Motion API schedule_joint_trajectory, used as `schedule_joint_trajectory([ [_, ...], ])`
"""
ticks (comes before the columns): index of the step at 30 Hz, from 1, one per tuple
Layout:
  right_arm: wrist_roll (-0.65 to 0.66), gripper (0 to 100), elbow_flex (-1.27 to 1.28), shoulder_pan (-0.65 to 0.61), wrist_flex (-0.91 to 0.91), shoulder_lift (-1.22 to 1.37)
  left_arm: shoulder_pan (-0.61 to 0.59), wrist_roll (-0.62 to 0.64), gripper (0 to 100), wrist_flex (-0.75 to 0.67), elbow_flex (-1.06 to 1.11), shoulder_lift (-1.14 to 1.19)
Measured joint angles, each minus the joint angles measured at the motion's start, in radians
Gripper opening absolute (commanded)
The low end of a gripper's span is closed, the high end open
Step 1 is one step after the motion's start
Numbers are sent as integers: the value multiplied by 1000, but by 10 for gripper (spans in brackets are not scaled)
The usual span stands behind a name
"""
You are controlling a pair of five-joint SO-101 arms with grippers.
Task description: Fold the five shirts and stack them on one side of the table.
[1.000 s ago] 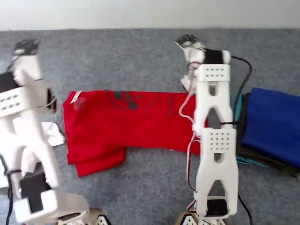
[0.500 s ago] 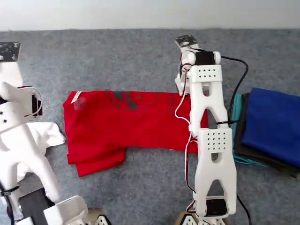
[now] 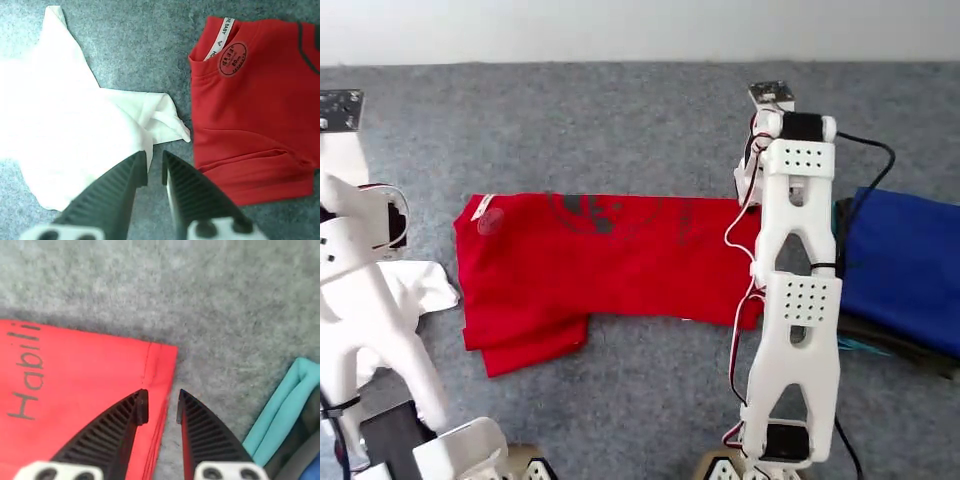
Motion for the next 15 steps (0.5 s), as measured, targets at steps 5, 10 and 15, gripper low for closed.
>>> schedule_joint_trajectory([
  [5, 0, 112, 80, 3, 0, 0, 0, -2, 58, 0, 0, 0],
  [10, 0, 111, 89, 3, 0, 0, 0, -6, 58, 0, 0, 0],
  [15, 0, 96, 101, 3, 0, 41, 0, -8, 58, 0, 0, 0],
])
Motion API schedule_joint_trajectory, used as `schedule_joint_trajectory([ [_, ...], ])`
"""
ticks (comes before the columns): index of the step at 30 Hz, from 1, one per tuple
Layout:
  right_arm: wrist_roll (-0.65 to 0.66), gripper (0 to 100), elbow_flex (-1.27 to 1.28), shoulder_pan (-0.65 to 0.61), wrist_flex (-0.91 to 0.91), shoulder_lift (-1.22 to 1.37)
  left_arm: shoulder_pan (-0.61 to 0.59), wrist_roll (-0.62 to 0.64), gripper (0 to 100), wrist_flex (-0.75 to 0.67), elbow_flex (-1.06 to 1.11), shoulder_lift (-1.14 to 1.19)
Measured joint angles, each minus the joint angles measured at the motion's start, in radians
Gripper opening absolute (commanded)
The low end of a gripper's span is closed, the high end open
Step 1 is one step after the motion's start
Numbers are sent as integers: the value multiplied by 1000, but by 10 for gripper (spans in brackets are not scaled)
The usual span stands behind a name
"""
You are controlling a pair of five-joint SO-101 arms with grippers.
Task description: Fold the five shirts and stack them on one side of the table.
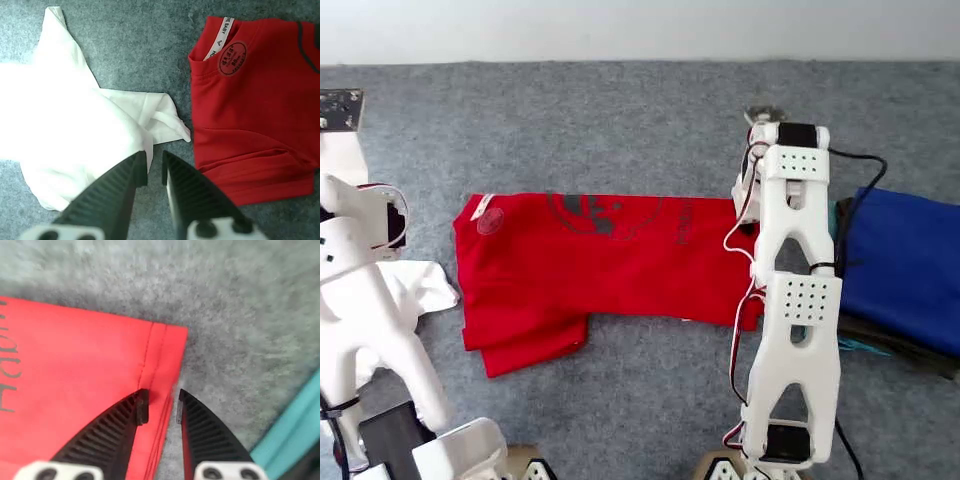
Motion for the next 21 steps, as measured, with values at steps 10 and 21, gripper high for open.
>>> schedule_joint_trajectory([
  [10, 0, 60, 0, 3, -2, 11, 0, 0, 58, 0, 0, 0],
  [21, -3, 98, 0, -2, -2, 3, 0, 0, 58, 0, 0, 0],
])
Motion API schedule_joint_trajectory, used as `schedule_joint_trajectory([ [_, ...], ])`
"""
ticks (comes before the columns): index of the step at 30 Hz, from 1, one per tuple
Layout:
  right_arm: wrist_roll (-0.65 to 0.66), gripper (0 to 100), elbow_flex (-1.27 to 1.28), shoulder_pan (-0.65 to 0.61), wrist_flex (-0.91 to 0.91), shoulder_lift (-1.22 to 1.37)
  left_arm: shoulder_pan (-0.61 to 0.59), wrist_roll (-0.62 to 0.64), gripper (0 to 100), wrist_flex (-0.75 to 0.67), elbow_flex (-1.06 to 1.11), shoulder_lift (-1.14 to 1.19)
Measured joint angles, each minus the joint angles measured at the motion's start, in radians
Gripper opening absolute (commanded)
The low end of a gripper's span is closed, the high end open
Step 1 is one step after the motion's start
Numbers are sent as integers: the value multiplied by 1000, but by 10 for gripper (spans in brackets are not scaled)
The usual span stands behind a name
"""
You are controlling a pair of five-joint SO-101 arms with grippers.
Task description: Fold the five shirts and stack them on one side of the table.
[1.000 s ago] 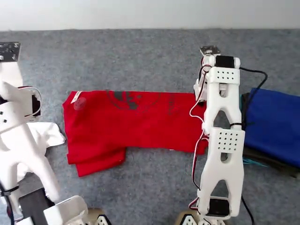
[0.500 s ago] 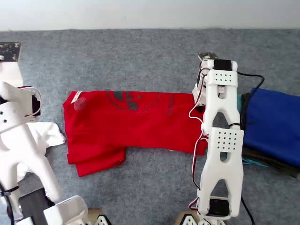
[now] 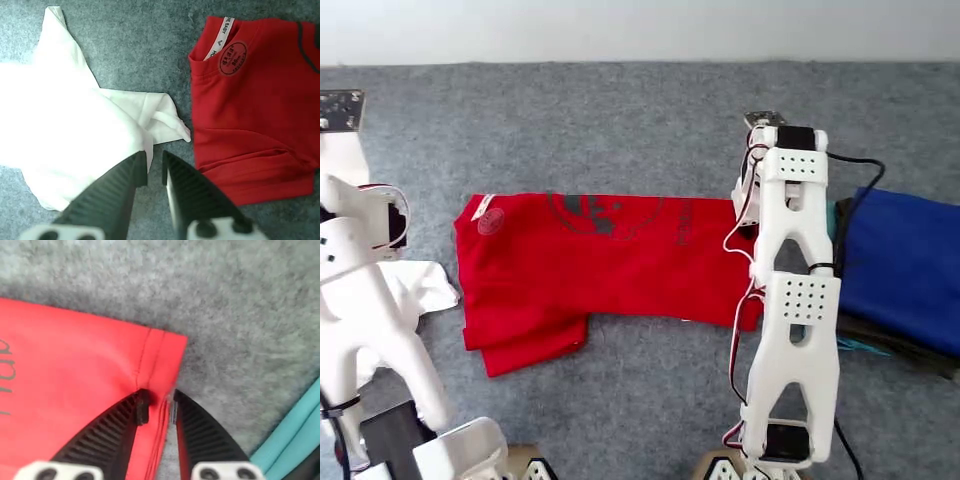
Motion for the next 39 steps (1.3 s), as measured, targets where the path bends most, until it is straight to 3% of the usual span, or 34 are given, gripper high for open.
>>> schedule_joint_trajectory([
  [28, 0, 96, 2, -49, 2, -68, 0, 0, 58, 0, 2, 0],
  [39, 0, 40, 3, -34, -12, -41, 0, 0, 58, 0, 2, 0],
])
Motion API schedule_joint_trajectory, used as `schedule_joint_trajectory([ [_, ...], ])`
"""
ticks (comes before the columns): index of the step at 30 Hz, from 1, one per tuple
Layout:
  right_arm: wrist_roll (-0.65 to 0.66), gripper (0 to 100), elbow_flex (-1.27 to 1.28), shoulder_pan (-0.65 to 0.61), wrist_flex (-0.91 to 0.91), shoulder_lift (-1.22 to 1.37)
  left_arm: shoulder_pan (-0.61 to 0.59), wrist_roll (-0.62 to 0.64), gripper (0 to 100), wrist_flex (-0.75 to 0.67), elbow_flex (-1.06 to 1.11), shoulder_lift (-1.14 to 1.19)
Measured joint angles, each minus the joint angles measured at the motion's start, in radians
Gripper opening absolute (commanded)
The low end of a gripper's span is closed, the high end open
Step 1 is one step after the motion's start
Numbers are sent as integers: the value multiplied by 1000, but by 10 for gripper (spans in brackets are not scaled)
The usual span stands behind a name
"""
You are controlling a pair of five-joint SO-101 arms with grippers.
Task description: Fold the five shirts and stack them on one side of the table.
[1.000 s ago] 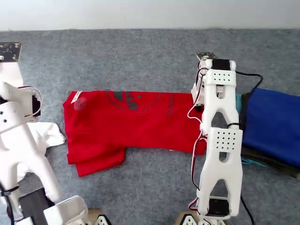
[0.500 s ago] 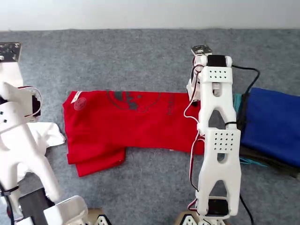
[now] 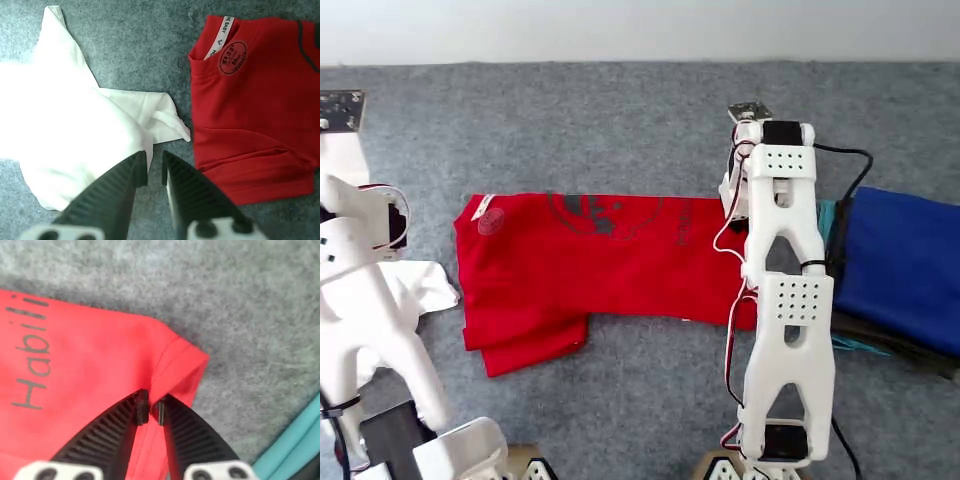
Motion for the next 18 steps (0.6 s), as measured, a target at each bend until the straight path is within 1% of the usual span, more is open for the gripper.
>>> schedule_joint_trajectory([
  [5, 0, 34, 0, 34, -29, 0, 0, 0, 58, 0, 0, 0],
  [7, 3, 11, 0, 37, -38, 0, 0, 0, 58, 0, 8, 0],
  [11, 37, 10, 0, 37, -68, 0, 0, 0, 58, 0, 52, 0],
  [18, 49, 10, -104, 37, -87, 0, 0, -2, 58, 0, 91, 0],
])
